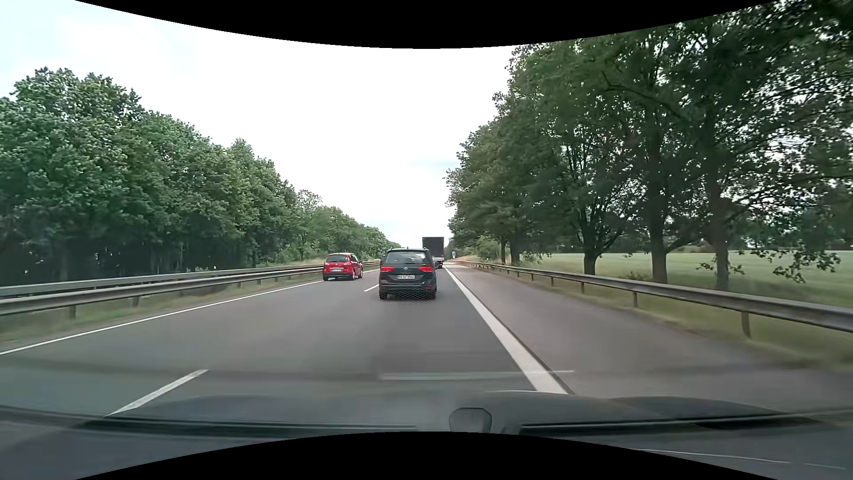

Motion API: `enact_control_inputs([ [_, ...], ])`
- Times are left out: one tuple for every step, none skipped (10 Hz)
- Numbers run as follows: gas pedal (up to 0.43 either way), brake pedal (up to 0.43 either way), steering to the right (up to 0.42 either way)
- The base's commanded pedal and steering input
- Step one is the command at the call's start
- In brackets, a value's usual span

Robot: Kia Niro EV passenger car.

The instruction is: Follow the waypoints while adhering to traffic rules and regulations

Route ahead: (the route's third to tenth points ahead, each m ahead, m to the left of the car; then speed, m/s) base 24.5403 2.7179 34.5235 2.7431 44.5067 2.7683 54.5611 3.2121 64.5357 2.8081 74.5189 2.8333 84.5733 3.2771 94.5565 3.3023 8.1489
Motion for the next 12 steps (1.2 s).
enact_control_inputs([
  [0.138,0.0,-0.002],
  [0.138,0.0,-0.002],
  [0.138,0.0,-0.002],
  [0.15,0.0,-0.002],
  [0.15,0.0,-0.003],
  [0.15,0.0,-0.003],
  [0.15,0.0,-0.003],
  [0.157,0.0,-0.003],
  [0.157,0.0,-0.003],
  [0.157,0.0,-0.003],
  [0.157,0.0,-0.003],
  [0.157,0.0,-0.003],
])
